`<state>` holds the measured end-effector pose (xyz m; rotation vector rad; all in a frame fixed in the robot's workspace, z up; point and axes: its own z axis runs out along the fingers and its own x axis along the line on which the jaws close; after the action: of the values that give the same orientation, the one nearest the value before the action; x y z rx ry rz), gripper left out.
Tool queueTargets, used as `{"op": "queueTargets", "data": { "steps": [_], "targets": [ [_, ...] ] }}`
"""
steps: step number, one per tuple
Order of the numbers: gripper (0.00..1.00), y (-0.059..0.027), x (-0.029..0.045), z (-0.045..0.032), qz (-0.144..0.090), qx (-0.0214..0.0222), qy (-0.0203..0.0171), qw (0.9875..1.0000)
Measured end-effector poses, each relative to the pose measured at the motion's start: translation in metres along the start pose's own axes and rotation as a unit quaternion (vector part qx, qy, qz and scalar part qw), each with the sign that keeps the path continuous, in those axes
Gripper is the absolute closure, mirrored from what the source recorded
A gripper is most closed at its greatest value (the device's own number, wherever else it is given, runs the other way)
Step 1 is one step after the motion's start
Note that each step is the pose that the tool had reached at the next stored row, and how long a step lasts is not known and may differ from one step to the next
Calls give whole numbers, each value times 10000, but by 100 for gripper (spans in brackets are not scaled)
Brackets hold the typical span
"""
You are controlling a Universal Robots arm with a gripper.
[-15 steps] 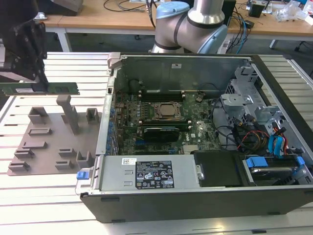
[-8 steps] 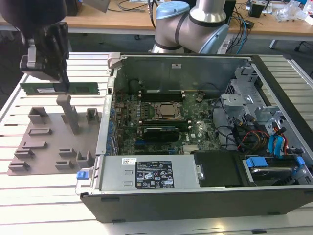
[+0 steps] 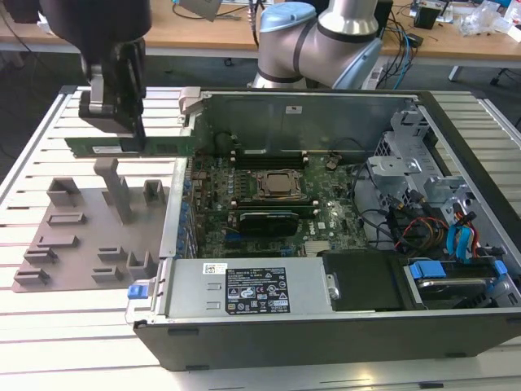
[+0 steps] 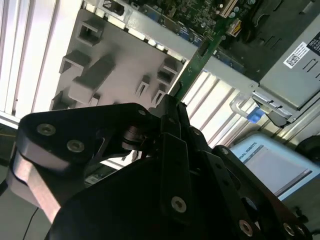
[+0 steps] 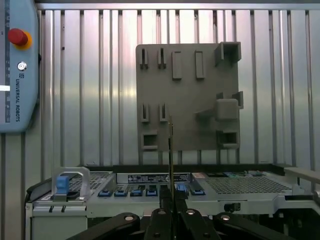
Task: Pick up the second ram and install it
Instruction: 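Pick up the second ram and move it above second insertion slot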
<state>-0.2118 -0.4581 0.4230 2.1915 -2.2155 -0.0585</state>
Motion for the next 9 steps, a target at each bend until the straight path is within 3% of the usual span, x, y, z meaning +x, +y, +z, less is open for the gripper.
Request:
{"op": "queueTargets", "data": {
  "steps": [4, 5, 9],
  "targets": [
    [87, -110, -4, -5, -1, 0, 1, 10000],
    [87, -185, -8, -9, 0, 0, 0, 10000],
    [87, -313, -13, -14, -1, 0, 0, 10000]
  ]
}}
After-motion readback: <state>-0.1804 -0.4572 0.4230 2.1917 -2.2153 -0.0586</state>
